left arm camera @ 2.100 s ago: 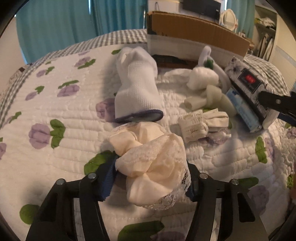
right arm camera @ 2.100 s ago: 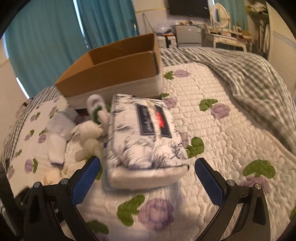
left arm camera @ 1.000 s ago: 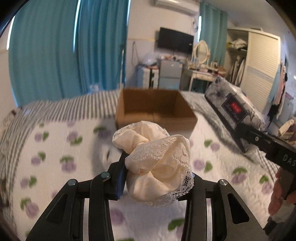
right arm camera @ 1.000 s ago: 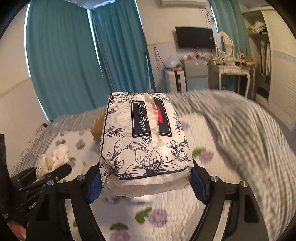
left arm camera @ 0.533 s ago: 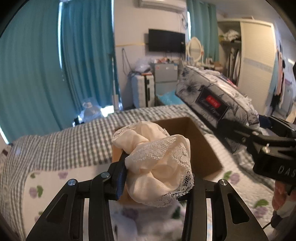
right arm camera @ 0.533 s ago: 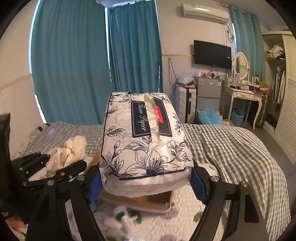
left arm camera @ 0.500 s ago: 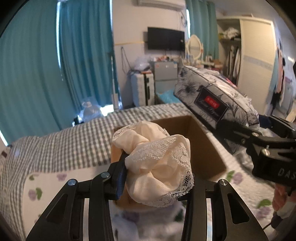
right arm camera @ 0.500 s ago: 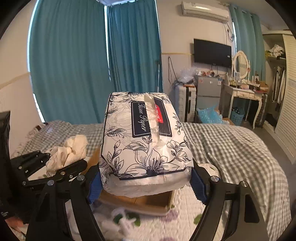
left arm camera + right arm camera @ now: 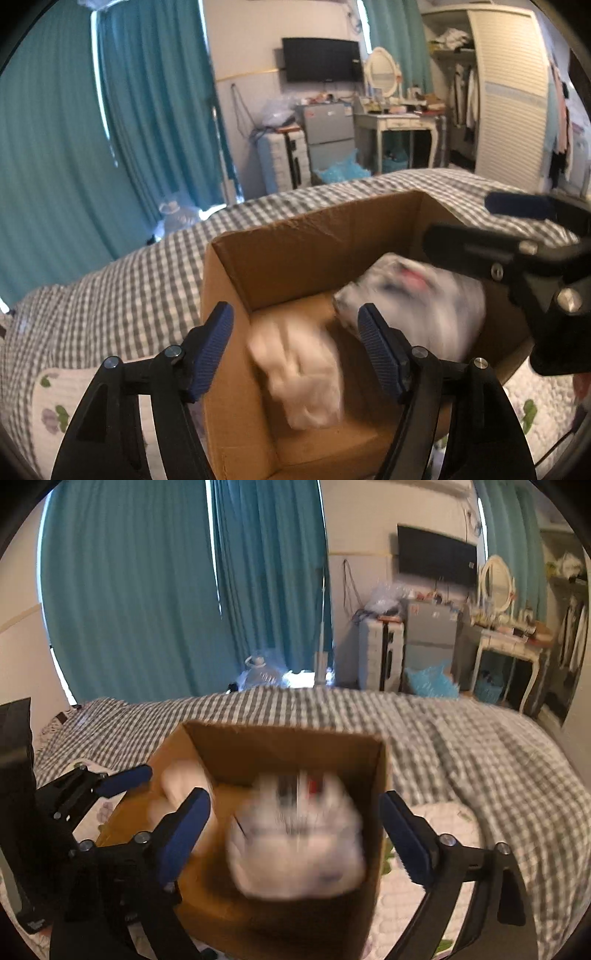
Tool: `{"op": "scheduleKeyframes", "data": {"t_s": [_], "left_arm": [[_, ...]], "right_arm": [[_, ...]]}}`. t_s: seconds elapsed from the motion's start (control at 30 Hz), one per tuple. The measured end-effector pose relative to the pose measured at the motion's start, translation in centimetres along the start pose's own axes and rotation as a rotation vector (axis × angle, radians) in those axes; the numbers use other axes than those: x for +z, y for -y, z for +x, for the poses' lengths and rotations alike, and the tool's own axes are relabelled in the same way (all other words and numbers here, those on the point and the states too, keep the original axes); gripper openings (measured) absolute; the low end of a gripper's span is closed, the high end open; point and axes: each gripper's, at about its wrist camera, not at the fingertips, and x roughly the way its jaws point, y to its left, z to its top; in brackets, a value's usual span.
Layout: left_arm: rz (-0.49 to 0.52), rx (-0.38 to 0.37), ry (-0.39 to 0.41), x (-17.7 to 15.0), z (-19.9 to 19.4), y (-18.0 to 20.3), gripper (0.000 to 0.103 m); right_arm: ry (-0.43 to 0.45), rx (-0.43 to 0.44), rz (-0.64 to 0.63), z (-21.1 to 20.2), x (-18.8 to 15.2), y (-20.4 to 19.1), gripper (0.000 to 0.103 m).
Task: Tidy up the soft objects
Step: 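Carry both items to the box and open both tools to drop them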
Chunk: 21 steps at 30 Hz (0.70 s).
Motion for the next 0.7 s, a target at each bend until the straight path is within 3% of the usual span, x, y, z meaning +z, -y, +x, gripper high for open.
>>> {"op": "scheduleKeyframes", "data": {"t_s": [0.2, 0.23, 0.43, 0.5, 0.7], "left_arm": [[-0.045, 0.003, 0.01, 0.9, -3.5, -1.0, 0.071], [-0.057, -0.003, -0.03, 1.4, -4.6, -1.2, 0.071], [0.006, 0.064, 0.111, 3.8, -15.8, -0.3, 0.071], [0.001, 0.078, 0.158, 4.3, -19.2, -0.2, 0.09], [-0.079, 0.094, 0.211, 3.1, -25.9, 0.3, 0.091]], "right_arm": [[0.062, 0.006, 0.049, -4.5, 0.8, 0.3, 0.094], [0.074, 0.006, 0.055, -5.9, 1.1, 0.3, 0.094], [0.155, 0.002, 0.006, -15.8, 3.2, -1.1, 0.095], [0.179, 0.007, -0.02, -19.3, 3.5, -1.8, 0.096], [0.222, -0.008, -0.105, -26.9, 2.1, -4.1, 0.101]]}}
